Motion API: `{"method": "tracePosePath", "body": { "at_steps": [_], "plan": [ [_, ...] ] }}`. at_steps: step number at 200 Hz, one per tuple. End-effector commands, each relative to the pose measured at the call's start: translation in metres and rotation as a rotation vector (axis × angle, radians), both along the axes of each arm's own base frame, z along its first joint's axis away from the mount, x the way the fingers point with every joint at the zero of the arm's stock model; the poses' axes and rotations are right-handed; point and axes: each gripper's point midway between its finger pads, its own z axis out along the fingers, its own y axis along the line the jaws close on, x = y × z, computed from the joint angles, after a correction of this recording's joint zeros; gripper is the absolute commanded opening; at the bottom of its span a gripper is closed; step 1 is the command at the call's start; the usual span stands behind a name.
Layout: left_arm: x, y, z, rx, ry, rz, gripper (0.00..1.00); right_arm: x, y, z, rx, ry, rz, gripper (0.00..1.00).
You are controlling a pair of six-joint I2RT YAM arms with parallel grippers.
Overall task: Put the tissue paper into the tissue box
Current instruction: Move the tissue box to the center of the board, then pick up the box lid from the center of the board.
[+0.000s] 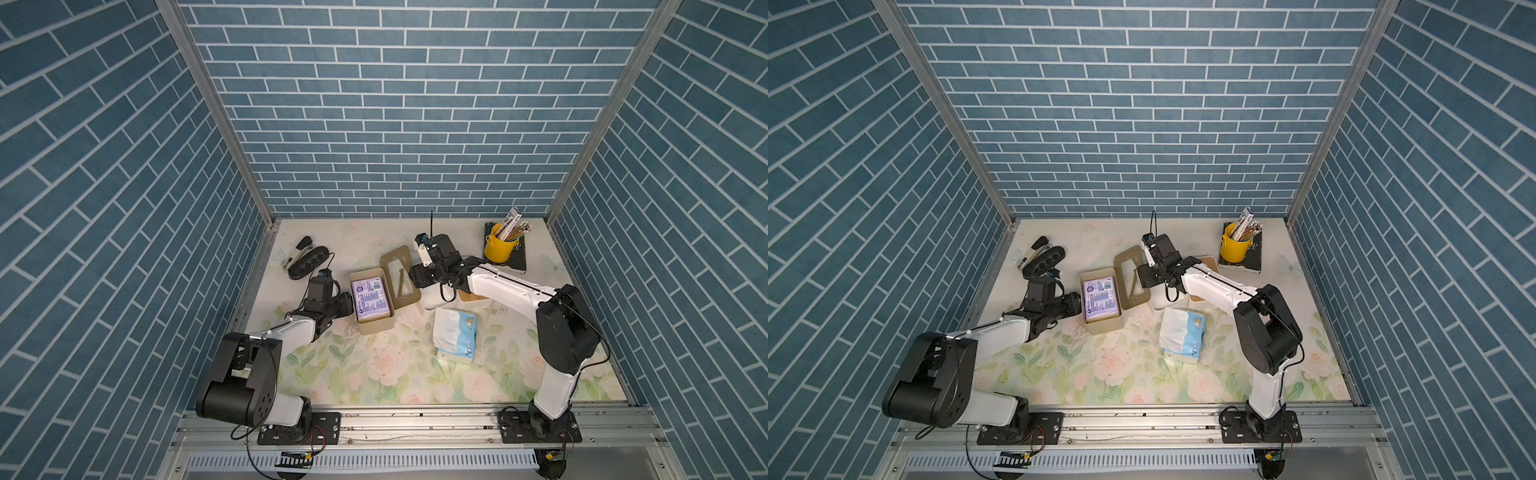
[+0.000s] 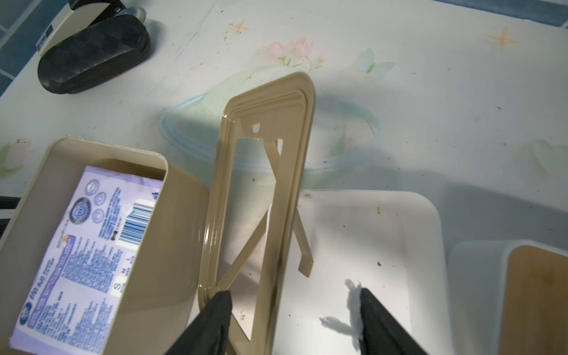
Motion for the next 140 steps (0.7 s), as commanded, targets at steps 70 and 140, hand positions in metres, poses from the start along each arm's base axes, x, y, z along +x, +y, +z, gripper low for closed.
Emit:
{"method": "tracePosePath", "body": {
  "at_steps": [70,140],
  "plan": [
    [0.001,0.011,0.016,0.063,-0.042,0.028,0.58,0.013,0.023,-0.015,0.087,0.066,0.079,0.40],
    [-0.001,0.017,0.034,0.077,-0.087,0.048,0.58,0.011,0.033,0.002,0.139,0.064,0.115,0.07]
  ]
}}
